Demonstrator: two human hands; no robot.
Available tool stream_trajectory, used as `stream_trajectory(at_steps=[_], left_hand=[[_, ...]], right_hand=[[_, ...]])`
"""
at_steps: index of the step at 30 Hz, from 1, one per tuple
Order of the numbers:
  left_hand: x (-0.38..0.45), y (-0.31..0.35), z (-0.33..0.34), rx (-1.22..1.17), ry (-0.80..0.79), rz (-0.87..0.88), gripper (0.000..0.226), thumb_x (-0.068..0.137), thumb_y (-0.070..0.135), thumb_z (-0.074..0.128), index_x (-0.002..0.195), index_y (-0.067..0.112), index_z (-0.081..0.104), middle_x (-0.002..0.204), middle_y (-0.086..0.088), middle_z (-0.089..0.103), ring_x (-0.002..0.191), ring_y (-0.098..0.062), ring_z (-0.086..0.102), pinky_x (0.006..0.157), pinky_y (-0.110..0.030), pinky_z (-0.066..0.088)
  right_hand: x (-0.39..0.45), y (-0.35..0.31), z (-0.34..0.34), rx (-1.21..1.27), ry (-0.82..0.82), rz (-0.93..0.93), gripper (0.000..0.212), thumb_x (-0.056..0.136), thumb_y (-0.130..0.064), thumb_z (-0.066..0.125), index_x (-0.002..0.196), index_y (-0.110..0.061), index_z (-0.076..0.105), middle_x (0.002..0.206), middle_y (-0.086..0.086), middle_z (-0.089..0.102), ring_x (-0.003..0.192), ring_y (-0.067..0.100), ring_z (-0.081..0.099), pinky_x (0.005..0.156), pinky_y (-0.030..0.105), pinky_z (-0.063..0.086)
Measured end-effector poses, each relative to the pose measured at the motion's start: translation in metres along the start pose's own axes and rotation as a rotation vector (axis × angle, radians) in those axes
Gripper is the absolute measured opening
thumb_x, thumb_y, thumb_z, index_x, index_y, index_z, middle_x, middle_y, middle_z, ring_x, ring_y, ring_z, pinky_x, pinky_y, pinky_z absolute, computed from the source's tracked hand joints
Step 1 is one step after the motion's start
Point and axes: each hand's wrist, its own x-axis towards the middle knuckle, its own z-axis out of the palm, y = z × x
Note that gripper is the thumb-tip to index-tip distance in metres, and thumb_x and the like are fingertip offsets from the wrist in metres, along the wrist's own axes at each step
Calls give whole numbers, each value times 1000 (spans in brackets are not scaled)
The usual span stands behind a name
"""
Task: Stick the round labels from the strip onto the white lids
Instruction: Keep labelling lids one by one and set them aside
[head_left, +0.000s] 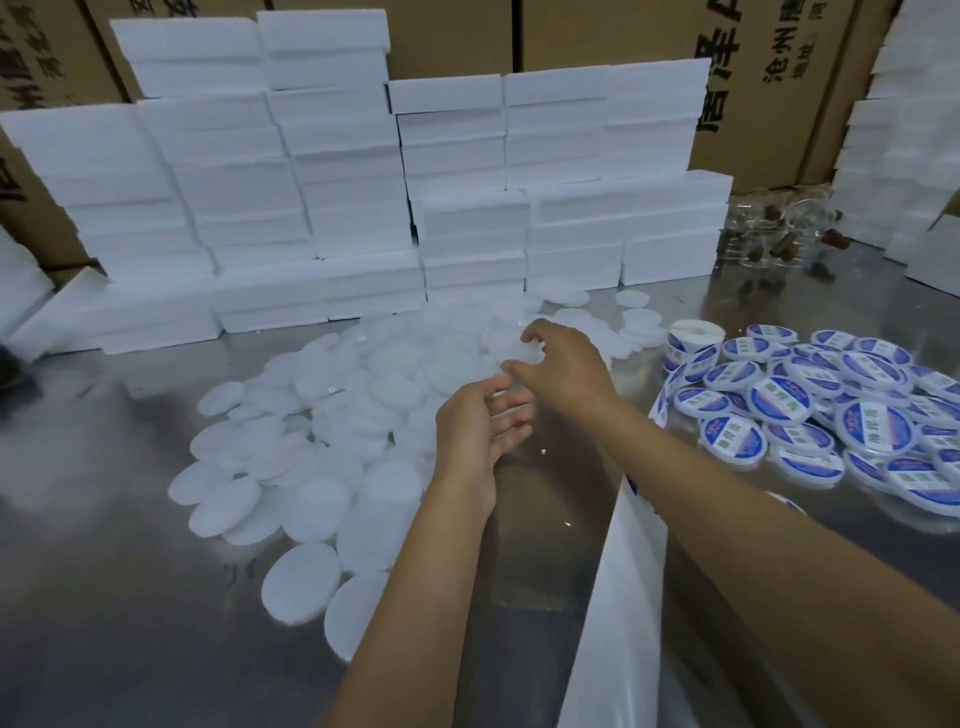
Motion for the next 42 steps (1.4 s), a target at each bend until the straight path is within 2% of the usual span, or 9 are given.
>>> stream_trajectory(at_steps=[10, 13, 17, 20, 22, 25, 32, 38, 42], left_hand=[[-2, 2, 3, -100, -63, 10, 37, 106, 29, 44, 134, 7, 50, 114, -19, 71, 100, -33, 73, 82, -39, 62], [-6, 4, 5, -87, -132, 94, 38, 104, 35, 49, 135, 14, 55, 126, -13, 68, 113, -29, 69, 94, -44, 58], [-14, 11, 8, 3, -331, 176, 37, 101, 25, 55, 135, 12, 61, 134, -8, 65, 121, -23, 63, 105, -43, 51], [-20, 8, 14, 158, -440, 219, 31, 100, 19, 59, 129, 13, 66, 111, -4, 72, 92, -15, 65, 93, -35, 54], [-25, 3, 20, 207, -450, 231, 29, 101, 20, 59, 129, 12, 66, 98, -2, 74, 86, -16, 66, 87, -32, 56], [-25, -1, 23, 164, -433, 242, 24, 105, 16, 53, 126, 14, 64, 114, -8, 75, 106, -24, 72, 94, -35, 57], [-16, -2, 19, 79, -397, 204, 29, 108, 9, 45, 129, 21, 59, 114, -12, 74, 102, -31, 74, 90, -41, 60], [-14, -10, 23, 166, -368, 145, 34, 100, 1, 55, 128, 21, 60, 110, -13, 72, 92, -27, 75, 82, -38, 62], [-13, -15, 23, 222, -367, 133, 32, 100, 5, 55, 128, 20, 58, 107, -10, 74, 88, -22, 77, 75, -32, 62]], right_hand=[[-42, -11, -37, 195, 88, -199, 29, 86, -50, 68, 107, -30, 64, 105, -17, 69, 96, 2, 63, 78, 21, 44], [-60, -19, -54, 715, -48, 79, 26, 88, -47, 64, 96, -23, 72, 95, -4, 75, 79, 7, 69, 69, 23, 50], [-79, -11, -78, 1288, -397, 438, 44, 94, -47, 54, 113, -10, 65, 93, 16, 72, 70, 19, 62, 61, 28, 50], [-90, -4, -83, 1358, -488, 478, 45, 95, -50, 54, 107, -9, 66, 86, 13, 68, 68, 18, 60, 59, 25, 51], [-95, -3, -84, 1323, -506, 475, 48, 96, -52, 54, 107, -7, 69, 89, 13, 70, 69, 16, 62, 58, 23, 53], [-99, -2, -93, 1138, -444, 441, 53, 98, -52, 52, 114, -4, 68, 101, 16, 75, 74, 16, 67, 56, 21, 54], [-113, 28, -134, 702, 71, 293, 13, 98, -15, 60, 99, -8, 71, 86, 6, 76, 68, 15, 66, 55, 26, 53], [-139, 52, -100, 80, -209, 70, 24, 84, -30, 77, 105, -27, 65, 100, -9, 63, 86, 0, 57, 75, 9, 41], [-139, 49, -77, -78, -183, -31, 39, 83, -48, 74, 115, -28, 62, 112, -15, 58, 102, 4, 50, 92, 27, 43]])
